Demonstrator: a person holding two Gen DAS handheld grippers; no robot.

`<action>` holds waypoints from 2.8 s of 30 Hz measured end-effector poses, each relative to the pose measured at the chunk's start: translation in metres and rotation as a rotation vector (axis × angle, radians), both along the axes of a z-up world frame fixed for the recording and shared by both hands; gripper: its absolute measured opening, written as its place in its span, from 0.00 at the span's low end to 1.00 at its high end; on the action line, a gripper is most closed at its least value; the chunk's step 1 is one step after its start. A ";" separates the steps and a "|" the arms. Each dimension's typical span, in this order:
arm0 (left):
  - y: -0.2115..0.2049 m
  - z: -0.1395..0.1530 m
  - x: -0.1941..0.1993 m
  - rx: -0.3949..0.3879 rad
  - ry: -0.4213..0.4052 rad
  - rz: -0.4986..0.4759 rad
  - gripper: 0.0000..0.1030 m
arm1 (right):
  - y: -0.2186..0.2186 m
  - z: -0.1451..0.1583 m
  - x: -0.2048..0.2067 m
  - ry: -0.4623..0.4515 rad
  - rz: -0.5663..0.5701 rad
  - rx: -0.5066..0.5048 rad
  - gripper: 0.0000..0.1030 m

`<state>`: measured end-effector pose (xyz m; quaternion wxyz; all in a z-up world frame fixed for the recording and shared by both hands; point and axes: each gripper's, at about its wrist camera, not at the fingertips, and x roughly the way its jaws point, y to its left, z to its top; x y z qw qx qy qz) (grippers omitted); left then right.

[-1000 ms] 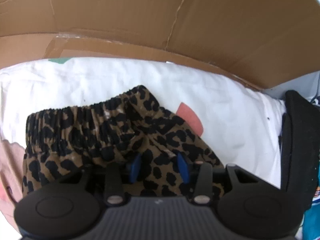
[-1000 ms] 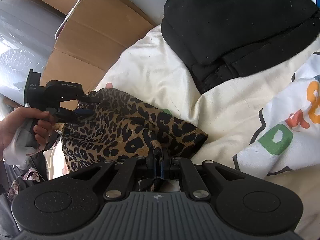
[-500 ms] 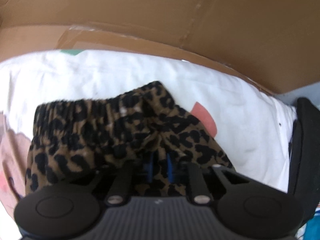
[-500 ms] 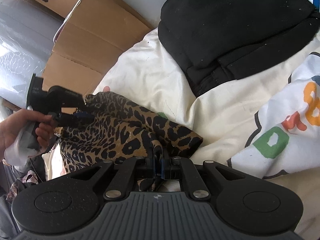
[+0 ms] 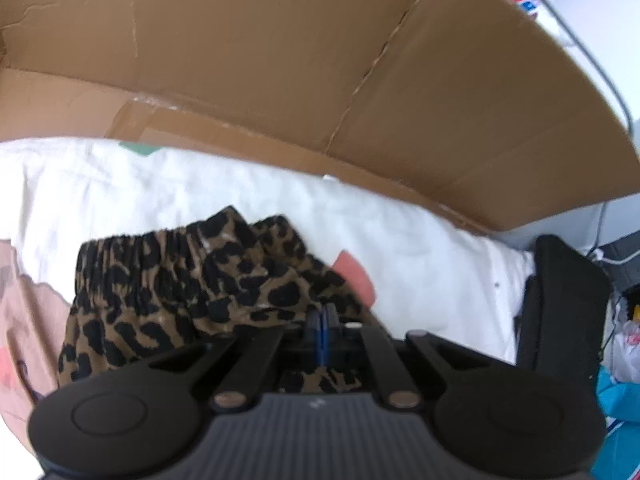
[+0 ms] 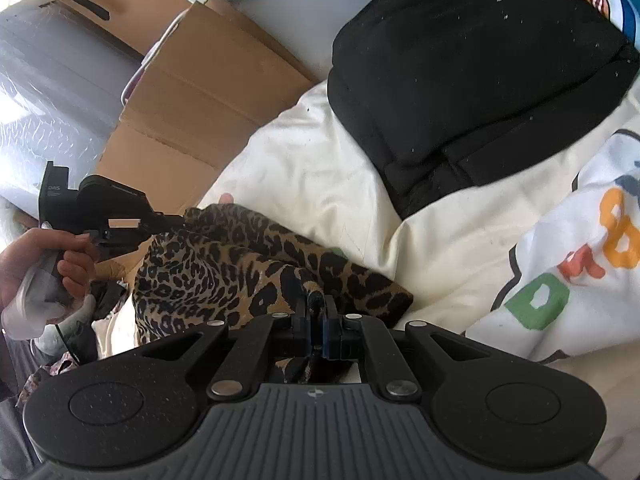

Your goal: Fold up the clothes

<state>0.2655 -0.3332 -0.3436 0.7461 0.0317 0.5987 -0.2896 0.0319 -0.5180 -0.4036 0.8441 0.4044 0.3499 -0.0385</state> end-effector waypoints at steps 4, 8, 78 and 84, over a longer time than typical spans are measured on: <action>-0.005 -0.003 0.003 -0.027 0.015 0.002 0.00 | -0.003 0.004 -0.001 0.001 -0.009 -0.015 0.03; -0.015 0.000 0.000 -0.072 0.001 -0.008 0.00 | -0.007 0.006 -0.002 0.003 -0.023 -0.014 0.03; -0.009 0.063 0.014 -0.035 -0.096 -0.190 0.23 | 0.000 0.040 0.006 -0.046 -0.058 -0.143 0.05; 0.017 0.036 0.025 0.036 -0.073 -0.274 0.23 | 0.018 0.039 0.032 -0.062 0.034 -0.104 0.05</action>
